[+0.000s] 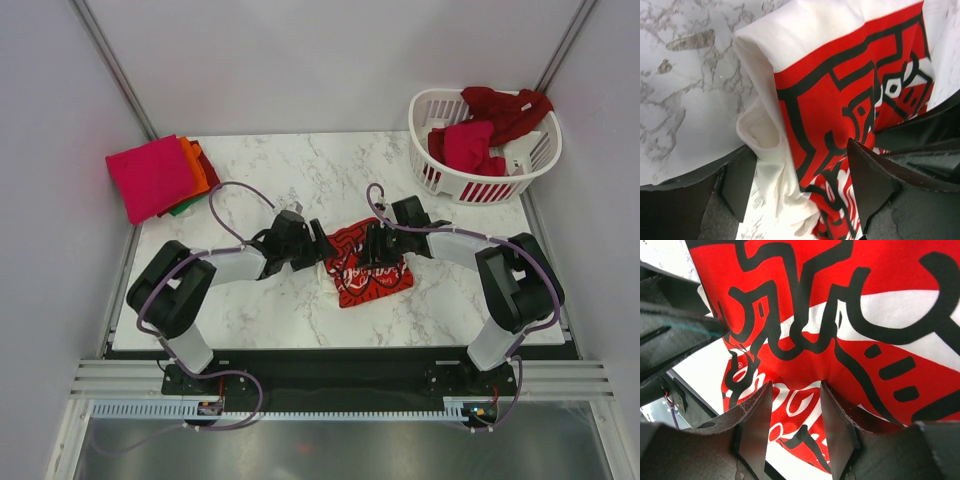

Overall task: Fold and stack the t-shirts
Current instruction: Neatly place the folded tshirt to the corner

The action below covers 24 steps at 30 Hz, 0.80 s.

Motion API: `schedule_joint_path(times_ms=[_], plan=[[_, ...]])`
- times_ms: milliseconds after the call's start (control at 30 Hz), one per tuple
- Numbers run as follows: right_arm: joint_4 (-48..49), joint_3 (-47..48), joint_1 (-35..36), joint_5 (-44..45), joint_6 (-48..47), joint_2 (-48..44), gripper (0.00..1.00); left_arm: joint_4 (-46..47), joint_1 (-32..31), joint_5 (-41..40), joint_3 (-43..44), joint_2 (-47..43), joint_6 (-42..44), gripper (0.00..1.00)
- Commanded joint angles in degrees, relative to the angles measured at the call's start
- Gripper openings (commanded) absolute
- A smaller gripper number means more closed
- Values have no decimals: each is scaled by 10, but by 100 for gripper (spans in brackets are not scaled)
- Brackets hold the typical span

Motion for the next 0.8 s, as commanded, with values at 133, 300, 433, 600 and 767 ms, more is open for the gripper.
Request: schedule_joint_path(times_ms=[133, 300, 433, 600, 767], plan=[[-31, -37, 4, 40, -19, 27, 52, 15, 0, -39, 20, 69, -46, 54], [-27, -37, 5, 28, -17, 24, 52, 15, 0, -35, 61, 82, -16, 2], [-54, -30, 5, 55, -1, -18, 53, -23, 10, -35, 101, 70, 32, 2], [-124, -4, 17, 137, 16, -150, 60, -131, 81, 33, 196, 79, 107, 2], [-214, 53, 17, 179, -1, -244, 66, -214, 144, 84, 240, 66, 174, 2]])
